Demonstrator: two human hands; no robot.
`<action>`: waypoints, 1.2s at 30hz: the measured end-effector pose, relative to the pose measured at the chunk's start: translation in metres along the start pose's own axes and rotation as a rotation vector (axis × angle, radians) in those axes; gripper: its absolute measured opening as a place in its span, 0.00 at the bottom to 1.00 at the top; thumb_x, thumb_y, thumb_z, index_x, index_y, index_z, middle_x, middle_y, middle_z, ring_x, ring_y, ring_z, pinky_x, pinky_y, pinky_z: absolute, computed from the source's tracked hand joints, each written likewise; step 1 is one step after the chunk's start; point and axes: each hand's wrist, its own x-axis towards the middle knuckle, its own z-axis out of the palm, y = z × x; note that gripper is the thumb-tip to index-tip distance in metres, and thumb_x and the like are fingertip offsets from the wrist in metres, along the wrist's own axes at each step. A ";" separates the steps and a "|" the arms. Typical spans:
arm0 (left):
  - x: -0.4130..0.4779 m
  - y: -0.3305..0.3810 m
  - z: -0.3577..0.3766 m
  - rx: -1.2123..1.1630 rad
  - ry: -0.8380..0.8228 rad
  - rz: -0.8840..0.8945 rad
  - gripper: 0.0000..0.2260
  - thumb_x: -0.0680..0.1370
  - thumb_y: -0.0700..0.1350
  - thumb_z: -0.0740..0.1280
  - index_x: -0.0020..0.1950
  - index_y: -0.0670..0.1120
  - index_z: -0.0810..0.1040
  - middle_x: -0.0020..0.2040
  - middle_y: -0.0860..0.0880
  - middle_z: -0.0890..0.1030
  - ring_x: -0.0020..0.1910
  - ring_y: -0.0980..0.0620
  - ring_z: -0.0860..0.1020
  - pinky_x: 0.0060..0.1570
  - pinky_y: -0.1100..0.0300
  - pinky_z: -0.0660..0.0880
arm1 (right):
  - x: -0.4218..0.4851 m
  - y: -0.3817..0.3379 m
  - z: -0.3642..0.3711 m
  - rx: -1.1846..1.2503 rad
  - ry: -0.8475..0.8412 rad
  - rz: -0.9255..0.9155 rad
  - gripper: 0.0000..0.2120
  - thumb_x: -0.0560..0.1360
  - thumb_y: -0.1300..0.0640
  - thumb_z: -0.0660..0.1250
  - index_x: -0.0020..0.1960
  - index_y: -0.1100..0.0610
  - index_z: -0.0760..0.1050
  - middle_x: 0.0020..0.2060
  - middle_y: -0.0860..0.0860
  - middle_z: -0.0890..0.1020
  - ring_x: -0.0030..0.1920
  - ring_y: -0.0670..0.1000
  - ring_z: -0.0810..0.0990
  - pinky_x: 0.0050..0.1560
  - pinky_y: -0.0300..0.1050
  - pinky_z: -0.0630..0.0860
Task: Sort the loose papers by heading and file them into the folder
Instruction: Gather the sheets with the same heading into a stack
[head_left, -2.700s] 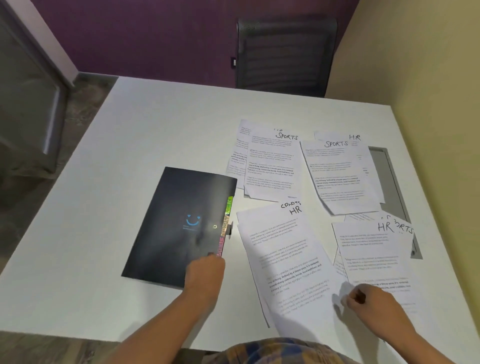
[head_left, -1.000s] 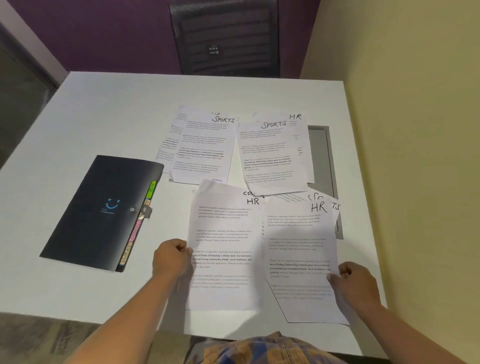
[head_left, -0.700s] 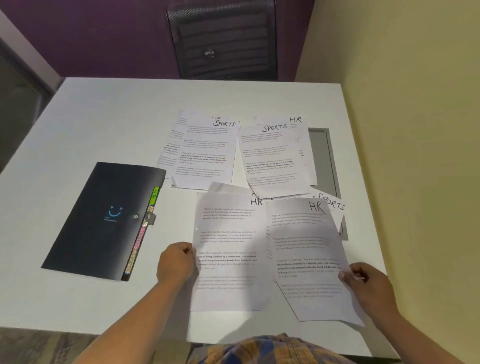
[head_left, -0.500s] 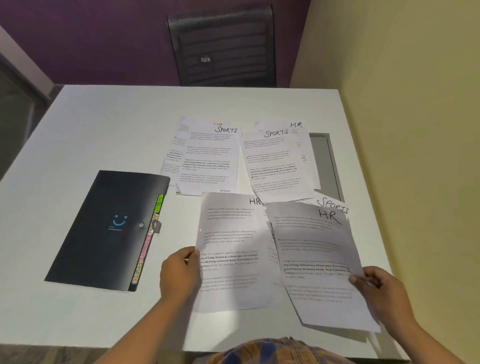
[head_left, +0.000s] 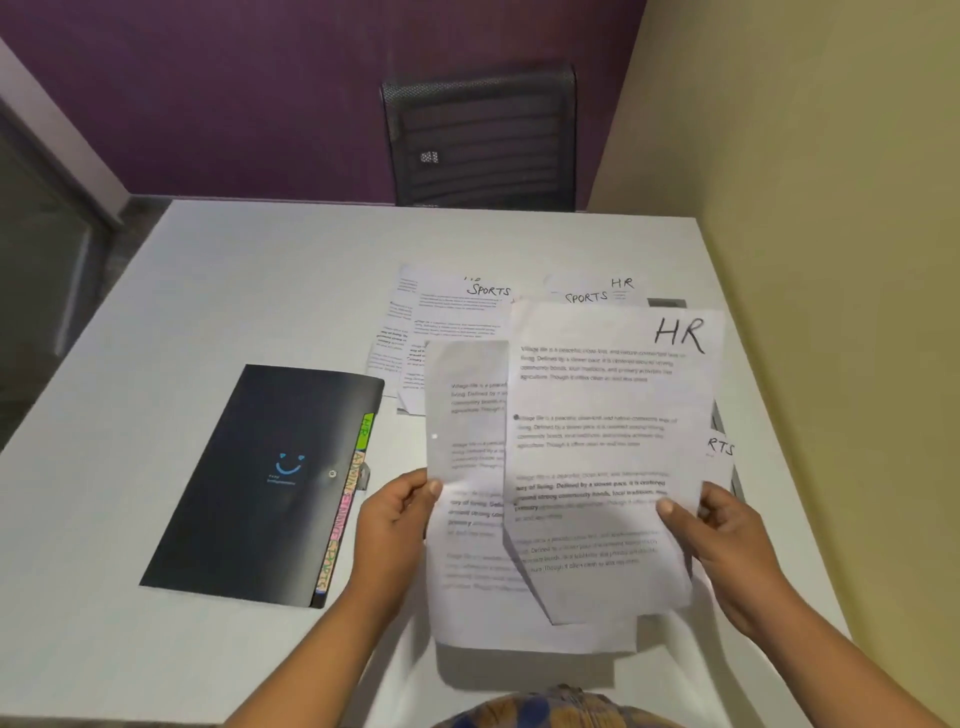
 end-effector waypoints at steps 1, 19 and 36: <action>0.002 0.006 0.002 -0.069 -0.019 -0.014 0.09 0.81 0.38 0.64 0.55 0.44 0.83 0.46 0.47 0.87 0.41 0.53 0.84 0.39 0.59 0.79 | 0.002 -0.005 0.010 -0.010 -0.034 -0.012 0.15 0.72 0.54 0.75 0.57 0.55 0.81 0.52 0.55 0.87 0.51 0.56 0.85 0.56 0.57 0.78; -0.013 0.030 0.010 -0.179 -0.114 -0.084 0.04 0.80 0.44 0.67 0.54 0.49 0.78 0.51 0.49 0.85 0.39 0.59 0.81 0.33 0.67 0.73 | -0.008 -0.028 0.054 0.158 -0.253 0.049 0.38 0.56 0.42 0.83 0.62 0.56 0.79 0.57 0.55 0.85 0.57 0.56 0.84 0.61 0.57 0.78; -0.027 0.042 0.017 -0.155 -0.486 -0.147 0.17 0.78 0.38 0.69 0.66 0.47 0.77 0.62 0.50 0.82 0.62 0.50 0.80 0.62 0.52 0.77 | -0.008 -0.030 0.051 0.048 -0.079 0.019 0.11 0.76 0.62 0.70 0.58 0.55 0.81 0.52 0.51 0.87 0.54 0.54 0.85 0.62 0.58 0.77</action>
